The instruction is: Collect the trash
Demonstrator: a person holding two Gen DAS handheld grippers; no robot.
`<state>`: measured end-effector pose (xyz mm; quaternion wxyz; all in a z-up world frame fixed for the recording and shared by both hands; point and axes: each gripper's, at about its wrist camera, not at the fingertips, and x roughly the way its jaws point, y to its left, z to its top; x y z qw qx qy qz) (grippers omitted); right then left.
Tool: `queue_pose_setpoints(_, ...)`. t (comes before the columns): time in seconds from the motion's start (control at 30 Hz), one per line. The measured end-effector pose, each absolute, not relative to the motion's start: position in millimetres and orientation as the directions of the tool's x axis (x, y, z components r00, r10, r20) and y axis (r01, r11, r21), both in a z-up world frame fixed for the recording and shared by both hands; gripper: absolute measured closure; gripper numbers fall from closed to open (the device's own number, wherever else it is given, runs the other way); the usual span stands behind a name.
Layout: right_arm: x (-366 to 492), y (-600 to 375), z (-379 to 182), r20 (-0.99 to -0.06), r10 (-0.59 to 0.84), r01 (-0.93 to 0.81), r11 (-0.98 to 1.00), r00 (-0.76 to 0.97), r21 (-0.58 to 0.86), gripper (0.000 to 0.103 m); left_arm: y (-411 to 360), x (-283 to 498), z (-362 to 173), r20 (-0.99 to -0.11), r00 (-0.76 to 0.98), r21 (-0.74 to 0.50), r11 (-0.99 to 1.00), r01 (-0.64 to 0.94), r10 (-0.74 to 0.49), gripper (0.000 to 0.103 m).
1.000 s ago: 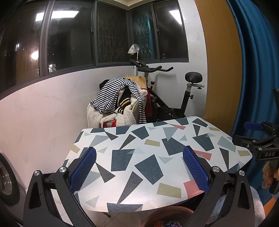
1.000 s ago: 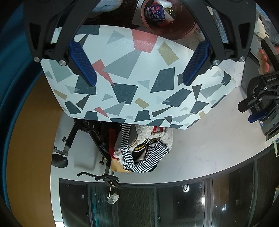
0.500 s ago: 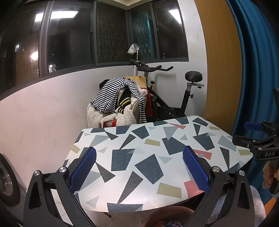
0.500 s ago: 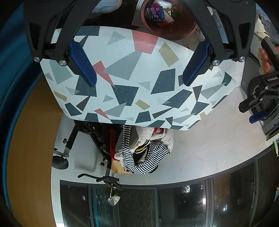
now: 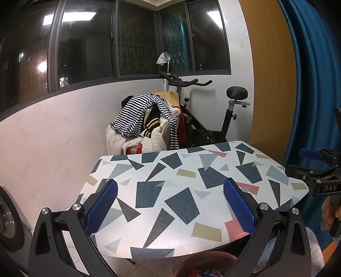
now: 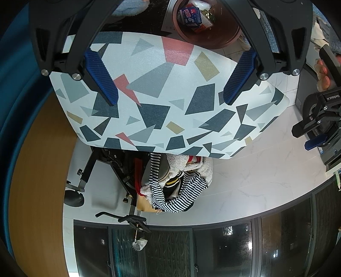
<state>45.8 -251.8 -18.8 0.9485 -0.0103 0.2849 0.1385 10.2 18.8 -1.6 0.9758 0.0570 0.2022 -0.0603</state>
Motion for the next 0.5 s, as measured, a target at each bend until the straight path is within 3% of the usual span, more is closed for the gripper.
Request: queue_pose_setpoints(0.5,46.0,-252.6,-21.3,-0.549,0.257,-0.269,0.961,0.796,0.061,0.006,22.0,12.1,-0.9,-0.408,0.910,0.092,0.988,0.123,-0.076,0.006)
